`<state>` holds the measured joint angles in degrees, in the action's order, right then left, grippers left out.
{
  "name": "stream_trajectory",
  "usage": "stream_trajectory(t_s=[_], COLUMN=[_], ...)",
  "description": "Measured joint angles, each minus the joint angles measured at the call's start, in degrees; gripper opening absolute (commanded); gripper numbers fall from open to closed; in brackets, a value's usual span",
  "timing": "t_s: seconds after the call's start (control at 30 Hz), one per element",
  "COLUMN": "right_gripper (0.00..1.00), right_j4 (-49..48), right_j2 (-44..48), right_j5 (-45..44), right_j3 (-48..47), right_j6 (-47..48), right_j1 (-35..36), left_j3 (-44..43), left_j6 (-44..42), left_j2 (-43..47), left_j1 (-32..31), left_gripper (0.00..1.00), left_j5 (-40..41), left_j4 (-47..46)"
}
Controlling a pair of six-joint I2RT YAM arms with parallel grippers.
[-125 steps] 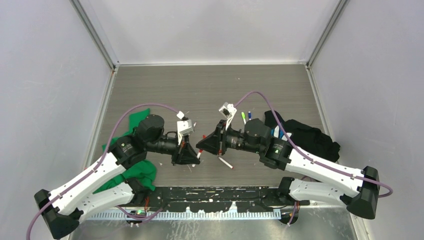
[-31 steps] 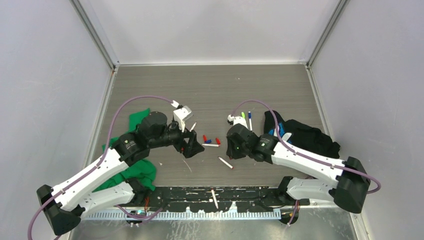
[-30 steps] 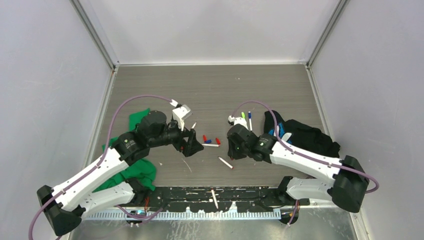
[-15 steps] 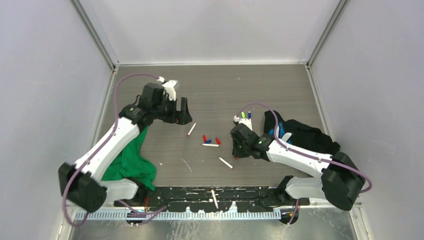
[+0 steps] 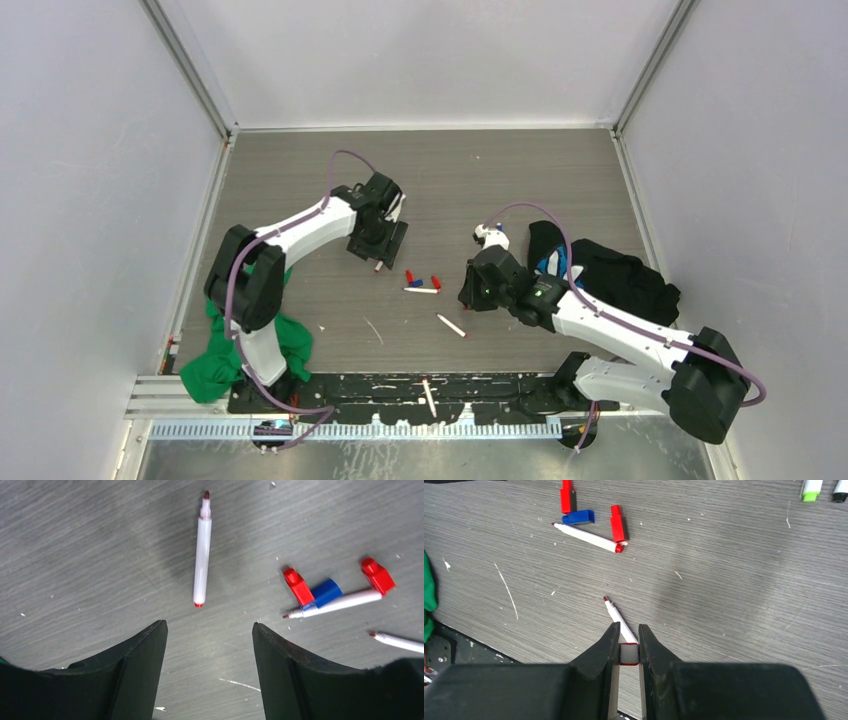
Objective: Insert the pens into the pen caps
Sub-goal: Pick up the pen from the center of the board.
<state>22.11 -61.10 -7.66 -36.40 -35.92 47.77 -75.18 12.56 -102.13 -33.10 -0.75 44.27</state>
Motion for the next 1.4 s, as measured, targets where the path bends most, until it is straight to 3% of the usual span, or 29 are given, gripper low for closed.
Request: stream_trajectory(t_s=[0.53,0.7,0.83,1.1,1.23,1.4], right_gripper=[0.01,0.01,0.01,0.01,0.01,0.01], right_j4=[-3.04,-4.22,-4.52,-3.48,-1.03,-1.57], right_j2=[1.29,3.45,4.85,10.16,13.51,20.81], right_j5=[2.62,3.06,3.23,3.28,3.26,3.34], right_j3=[2.01,3.76,4.72,5.09,3.39,0.48], right_j6=[-0.46,-1.57,-2.03,-3.04,-3.04,-2.99], right_j1=[-0.02,-0.02,-0.02,-0.02,-0.02,-0.02], left_j3=[-6.4,-7.98,-8.31,-8.15,-3.34,8.33], left_j6=[-1.49,-1.44,-1.57,-1.53,-1.51,-3.08], left_j2=[-10.78,-13.09,-13.42,-12.74,-4.61,24.76], left_j1=[-0.55,-0.44,-0.33,-0.15,-0.15,-0.74], left_gripper=[0.36,0.2,0.01,0.0,0.0,0.0], left_j5=[5.03,4.83,4.04,3.28,1.42,-10.23], left_j4=[0.2,0.57,0.63,0.76,-0.04,-6.38])
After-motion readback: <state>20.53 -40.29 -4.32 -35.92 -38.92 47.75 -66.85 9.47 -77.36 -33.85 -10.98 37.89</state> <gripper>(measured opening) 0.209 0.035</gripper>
